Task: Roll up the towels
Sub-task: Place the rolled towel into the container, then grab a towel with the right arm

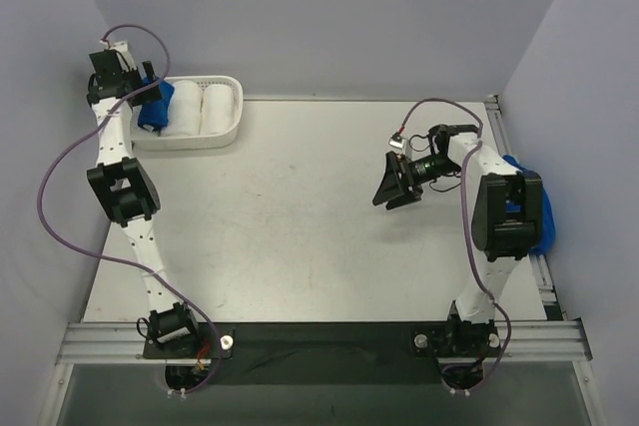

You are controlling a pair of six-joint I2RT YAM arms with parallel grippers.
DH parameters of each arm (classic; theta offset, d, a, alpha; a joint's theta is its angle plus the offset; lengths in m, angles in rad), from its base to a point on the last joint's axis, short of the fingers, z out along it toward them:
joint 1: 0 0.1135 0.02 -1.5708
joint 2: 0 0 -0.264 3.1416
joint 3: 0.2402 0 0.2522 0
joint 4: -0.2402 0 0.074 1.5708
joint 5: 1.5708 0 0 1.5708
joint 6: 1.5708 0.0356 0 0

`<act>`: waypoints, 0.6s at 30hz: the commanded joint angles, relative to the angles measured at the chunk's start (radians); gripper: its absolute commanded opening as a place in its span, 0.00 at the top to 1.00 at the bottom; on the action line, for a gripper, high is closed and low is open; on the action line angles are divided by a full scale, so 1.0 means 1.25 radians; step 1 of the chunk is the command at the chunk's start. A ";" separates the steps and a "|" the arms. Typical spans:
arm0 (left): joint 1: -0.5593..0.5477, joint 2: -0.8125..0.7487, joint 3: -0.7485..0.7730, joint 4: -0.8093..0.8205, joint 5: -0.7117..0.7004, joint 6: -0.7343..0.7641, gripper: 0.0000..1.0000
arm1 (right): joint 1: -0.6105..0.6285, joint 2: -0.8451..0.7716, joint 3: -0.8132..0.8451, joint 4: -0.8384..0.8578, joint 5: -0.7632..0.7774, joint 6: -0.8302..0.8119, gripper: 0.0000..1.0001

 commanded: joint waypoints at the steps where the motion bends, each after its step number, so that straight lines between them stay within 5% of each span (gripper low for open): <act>1: 0.007 -0.169 0.041 0.037 0.010 0.040 0.03 | -0.003 -0.087 0.033 -0.049 0.013 0.005 0.00; 13: -0.036 -0.568 -0.225 -0.106 0.120 0.181 0.03 | -0.019 -0.301 0.039 -0.055 0.249 0.038 0.00; 18: -0.151 -0.762 -0.518 -0.179 0.148 0.224 0.03 | -0.023 -0.399 0.009 -0.056 0.347 0.038 0.00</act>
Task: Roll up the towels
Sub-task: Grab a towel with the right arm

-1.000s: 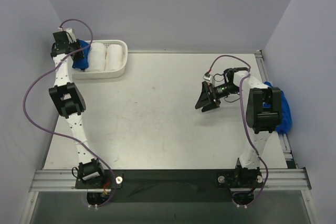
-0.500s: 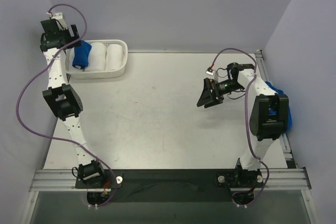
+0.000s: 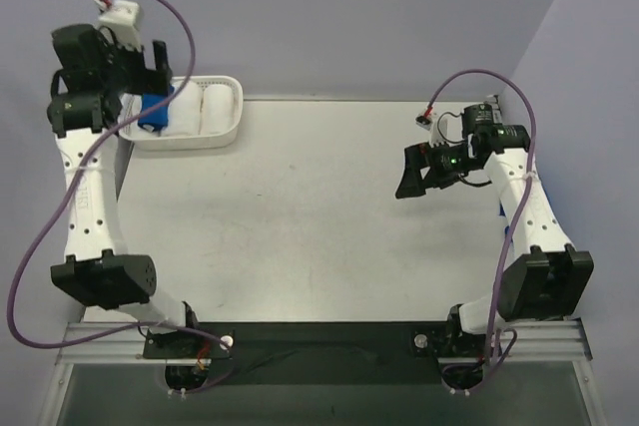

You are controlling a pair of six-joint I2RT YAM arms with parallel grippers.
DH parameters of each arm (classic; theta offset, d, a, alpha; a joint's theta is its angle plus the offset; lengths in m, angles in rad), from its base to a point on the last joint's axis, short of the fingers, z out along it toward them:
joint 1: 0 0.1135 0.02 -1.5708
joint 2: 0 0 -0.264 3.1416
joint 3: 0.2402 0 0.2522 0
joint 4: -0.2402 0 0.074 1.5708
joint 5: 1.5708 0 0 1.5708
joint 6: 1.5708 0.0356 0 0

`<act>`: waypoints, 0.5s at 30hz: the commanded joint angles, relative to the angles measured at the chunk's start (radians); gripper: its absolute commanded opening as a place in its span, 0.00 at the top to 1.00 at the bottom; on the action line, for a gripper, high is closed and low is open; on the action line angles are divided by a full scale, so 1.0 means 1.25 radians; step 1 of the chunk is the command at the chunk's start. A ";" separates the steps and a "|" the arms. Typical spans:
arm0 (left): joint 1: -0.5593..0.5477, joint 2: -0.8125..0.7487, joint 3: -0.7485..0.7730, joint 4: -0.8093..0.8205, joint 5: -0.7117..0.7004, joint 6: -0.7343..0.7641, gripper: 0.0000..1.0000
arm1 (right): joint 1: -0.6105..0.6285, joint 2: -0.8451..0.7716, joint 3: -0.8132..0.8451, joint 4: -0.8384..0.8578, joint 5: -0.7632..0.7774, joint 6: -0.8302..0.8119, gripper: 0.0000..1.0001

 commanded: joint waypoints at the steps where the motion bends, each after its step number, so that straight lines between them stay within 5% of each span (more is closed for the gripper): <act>1: -0.101 -0.065 -0.194 -0.117 0.043 0.061 0.03 | -0.007 -0.069 -0.030 -0.036 0.114 0.008 0.00; 6: -0.308 -0.254 -0.509 -0.089 0.008 0.039 0.03 | -0.013 -0.156 -0.131 -0.013 0.168 0.017 0.00; 15: -0.356 -0.355 -0.733 -0.069 0.028 0.006 0.03 | -0.151 -0.149 -0.224 0.095 0.509 -0.013 0.00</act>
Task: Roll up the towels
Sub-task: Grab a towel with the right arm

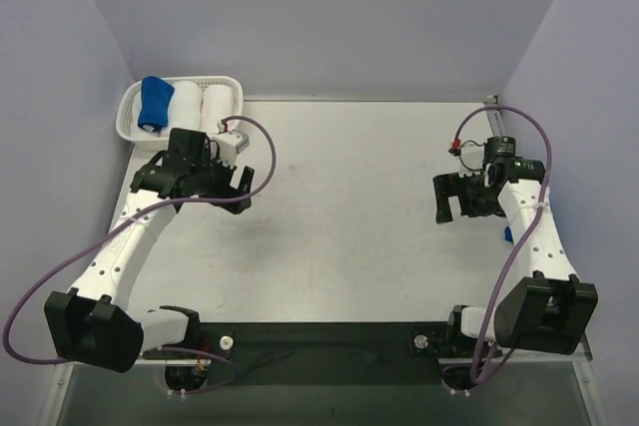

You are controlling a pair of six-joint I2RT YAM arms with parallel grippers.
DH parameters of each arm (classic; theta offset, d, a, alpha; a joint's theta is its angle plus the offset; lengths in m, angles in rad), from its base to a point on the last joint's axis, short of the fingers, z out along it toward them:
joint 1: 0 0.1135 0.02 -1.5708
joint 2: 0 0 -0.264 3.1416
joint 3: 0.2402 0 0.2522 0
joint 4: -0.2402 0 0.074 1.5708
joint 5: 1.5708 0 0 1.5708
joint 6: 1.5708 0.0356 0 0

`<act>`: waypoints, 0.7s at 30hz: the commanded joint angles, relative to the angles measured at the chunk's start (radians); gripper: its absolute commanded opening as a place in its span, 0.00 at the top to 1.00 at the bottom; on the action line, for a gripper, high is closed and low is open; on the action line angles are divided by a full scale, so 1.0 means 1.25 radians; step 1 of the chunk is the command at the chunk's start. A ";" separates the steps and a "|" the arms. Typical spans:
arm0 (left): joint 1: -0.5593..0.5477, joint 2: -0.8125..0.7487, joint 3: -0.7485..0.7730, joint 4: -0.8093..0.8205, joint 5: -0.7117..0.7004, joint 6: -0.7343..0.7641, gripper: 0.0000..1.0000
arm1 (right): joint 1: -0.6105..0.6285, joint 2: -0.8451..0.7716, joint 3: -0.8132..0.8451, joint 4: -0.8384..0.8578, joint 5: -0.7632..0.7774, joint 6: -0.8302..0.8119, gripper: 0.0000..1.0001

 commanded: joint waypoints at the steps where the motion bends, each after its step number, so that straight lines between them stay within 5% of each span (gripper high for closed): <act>1: 0.000 -0.049 -0.009 0.031 -0.002 -0.008 0.03 | -0.115 0.066 0.019 0.042 0.174 -0.043 0.00; 9: -0.002 -0.045 -0.005 0.028 -0.106 -0.004 0.03 | -0.305 0.232 0.072 0.085 0.172 -0.116 0.03; 21: -0.002 -0.039 -0.013 0.030 -0.116 -0.010 0.03 | -0.385 0.416 0.146 0.146 0.222 -0.111 0.06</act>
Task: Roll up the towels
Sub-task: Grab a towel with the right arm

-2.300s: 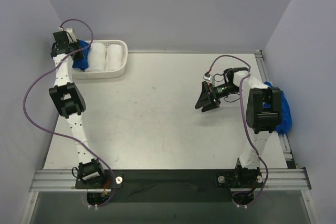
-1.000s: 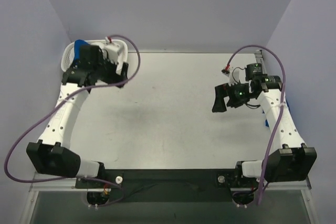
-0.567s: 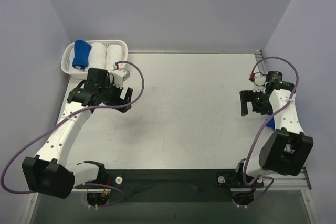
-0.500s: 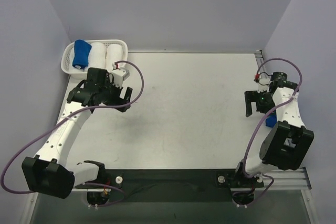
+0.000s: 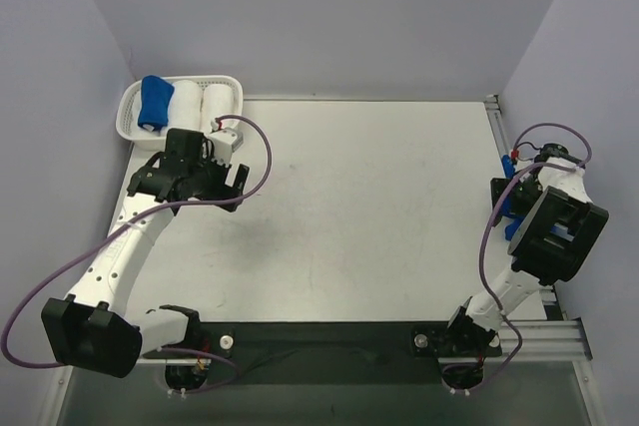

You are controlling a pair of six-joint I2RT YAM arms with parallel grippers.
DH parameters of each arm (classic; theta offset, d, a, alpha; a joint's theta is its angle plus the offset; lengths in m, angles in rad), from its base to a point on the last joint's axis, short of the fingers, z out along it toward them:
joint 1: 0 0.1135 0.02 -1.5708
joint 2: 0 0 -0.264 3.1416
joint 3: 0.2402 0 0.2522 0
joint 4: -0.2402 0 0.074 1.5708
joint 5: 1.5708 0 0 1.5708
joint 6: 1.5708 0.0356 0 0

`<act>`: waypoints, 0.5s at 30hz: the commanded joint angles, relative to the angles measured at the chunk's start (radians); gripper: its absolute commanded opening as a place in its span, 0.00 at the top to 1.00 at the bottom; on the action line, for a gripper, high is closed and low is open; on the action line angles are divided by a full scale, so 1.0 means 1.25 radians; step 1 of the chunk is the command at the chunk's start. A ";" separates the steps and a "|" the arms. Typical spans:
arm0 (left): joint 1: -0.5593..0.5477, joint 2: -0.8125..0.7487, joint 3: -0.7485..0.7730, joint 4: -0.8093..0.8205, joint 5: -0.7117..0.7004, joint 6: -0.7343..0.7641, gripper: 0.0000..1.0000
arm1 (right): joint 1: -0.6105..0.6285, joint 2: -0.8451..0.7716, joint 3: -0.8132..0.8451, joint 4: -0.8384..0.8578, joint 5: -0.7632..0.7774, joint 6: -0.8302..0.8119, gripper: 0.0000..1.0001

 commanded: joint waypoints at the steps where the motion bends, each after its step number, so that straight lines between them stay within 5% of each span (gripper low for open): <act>1: -0.002 -0.008 0.000 0.024 -0.012 -0.006 0.03 | -0.015 0.033 0.037 0.000 0.038 -0.005 0.07; 5: -0.002 -0.009 -0.003 0.025 -0.026 -0.004 0.03 | -0.020 0.069 0.057 0.012 0.060 -0.009 0.10; 8: -0.002 -0.009 -0.008 0.030 -0.025 -0.004 0.03 | -0.022 0.105 0.075 0.008 0.067 -0.010 0.24; 9: -0.003 -0.008 -0.009 0.030 -0.025 -0.008 0.03 | -0.022 0.113 0.083 0.007 0.067 -0.010 0.40; 15: -0.001 -0.006 -0.004 0.034 -0.025 -0.013 0.03 | -0.003 0.113 0.107 -0.026 0.024 -0.001 1.00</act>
